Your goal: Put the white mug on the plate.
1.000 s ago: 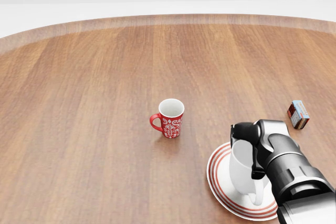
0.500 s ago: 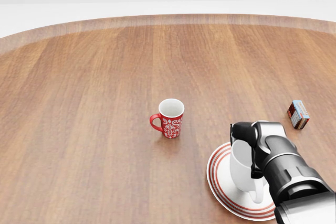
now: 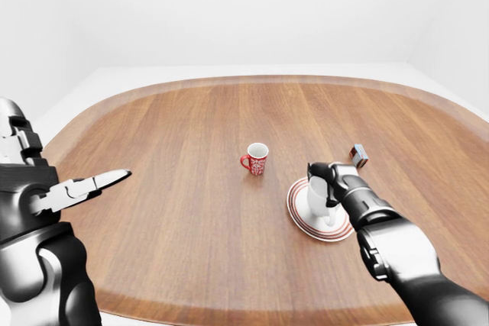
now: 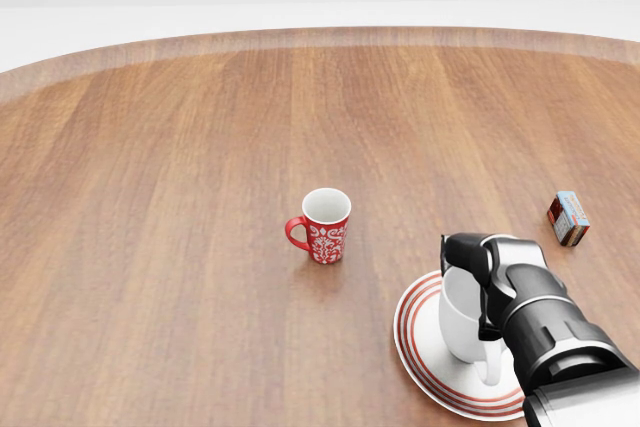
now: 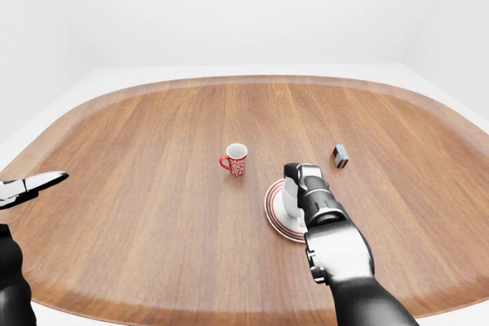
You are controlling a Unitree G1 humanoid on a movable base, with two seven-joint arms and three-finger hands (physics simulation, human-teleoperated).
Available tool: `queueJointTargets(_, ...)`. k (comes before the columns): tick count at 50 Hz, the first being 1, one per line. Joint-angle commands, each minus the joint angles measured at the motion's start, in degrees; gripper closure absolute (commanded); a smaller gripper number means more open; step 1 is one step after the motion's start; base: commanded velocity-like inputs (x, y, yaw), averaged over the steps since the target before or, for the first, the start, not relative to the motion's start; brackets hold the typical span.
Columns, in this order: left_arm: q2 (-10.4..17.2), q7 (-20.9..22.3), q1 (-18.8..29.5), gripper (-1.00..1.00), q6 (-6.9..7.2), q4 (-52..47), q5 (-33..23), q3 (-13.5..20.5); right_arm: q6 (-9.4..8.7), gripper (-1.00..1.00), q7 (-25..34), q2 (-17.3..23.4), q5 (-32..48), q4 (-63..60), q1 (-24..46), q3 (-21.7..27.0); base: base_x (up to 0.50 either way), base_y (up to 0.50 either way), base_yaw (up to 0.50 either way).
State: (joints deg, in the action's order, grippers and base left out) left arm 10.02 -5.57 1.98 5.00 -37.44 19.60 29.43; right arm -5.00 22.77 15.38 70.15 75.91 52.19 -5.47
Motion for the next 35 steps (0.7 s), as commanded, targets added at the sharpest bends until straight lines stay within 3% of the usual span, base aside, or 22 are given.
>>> queueJointTargets(1,-0.1,0.1,-0.1,-1.0,0.0,0.1,-0.1,-0.1,0.0,1.0,-0.7,0.0,0.7,-0.1,-0.2,0.0,0.0,0.0,0.0)
queueJointTargets(2,-0.1,0.1,-0.1,-1.0,0.0,0.2,-0.1,-0.1,0.0,0.94,-0.7,0.0,0.6,-0.1,-0.3,0.0,0.0,0.0,0.0)
queueJointTargets(3,-0.1,0.1,-0.1,-1.0,0.0,0.2,-0.1,-0.1,0.0,0.69,-0.8,0.0,0.6,0.0,-0.4,0.0,0.0,0.0,0.0)
queueJointTargets(8,0.0,0.0,0.0,-1.0,0.0,0.2,-0.1,-0.1,0.0,0.43,-0.6,0.1,0.5,-0.1,-0.4,0.0,0.0,0.0,0.0)
queueJointTargets(10,-0.1,0.0,0.0,-1.0,0.0,0.3,-0.1,-0.1,0.0,-0.1,-0.5,-0.1,0.3,-0.2,-0.6,0.1,0.0,0.0,0.0)
queueJointTargets(11,-0.1,0.0,0.0,-1.0,0.0,0.3,-0.1,-0.1,0.0,-0.1,-0.5,-0.1,0.3,-0.2,-0.6,0.1,0.0,0.0,0.0)
queueJointTargets(12,0.0,-0.1,0.1,-1.0,0.0,0.3,-0.1,-0.1,0.0,-0.39,-0.4,0.0,0.3,-0.2,-0.6,0.0,0.0,0.0,0.0)
queueJointTargets(13,0.0,-0.1,0.2,-1.0,0.0,0.3,-0.1,-0.1,0.0,-0.5,-0.3,0.0,0.4,-0.2,-0.6,0.0,0.0,0.0,0.0)
queueJointTargets(15,0.0,-0.1,0.1,-1.0,0.0,0.3,-0.1,-0.1,0.0,-0.98,-0.2,0.1,0.4,-0.2,-0.5,-0.1,0.0,0.0,0.0)
queueJointTargets(26,0.0,-0.1,0.2,-1.0,0.0,0.5,-0.2,-0.3,0.0,-1.0,0.2,0.0,0.3,-0.1,-0.8,0.0,0.0,0.0,0.0)
queueJointTargets(31,0.0,0.0,0.2,-1.0,0.0,0.7,-0.1,-0.2,0.0,-1.0,3.8,-0.4,-2.8,-1.1,0.0,1.7,0.0,0.0,0.0)
queueJointTargets(35,0.0,0.0,0.1,-1.0,0.0,0.7,-0.2,-0.3,0.0,-1.0,10.5,-0.5,-6.3,-3.3,1.7,2.1,0.0,0.0,0.0)
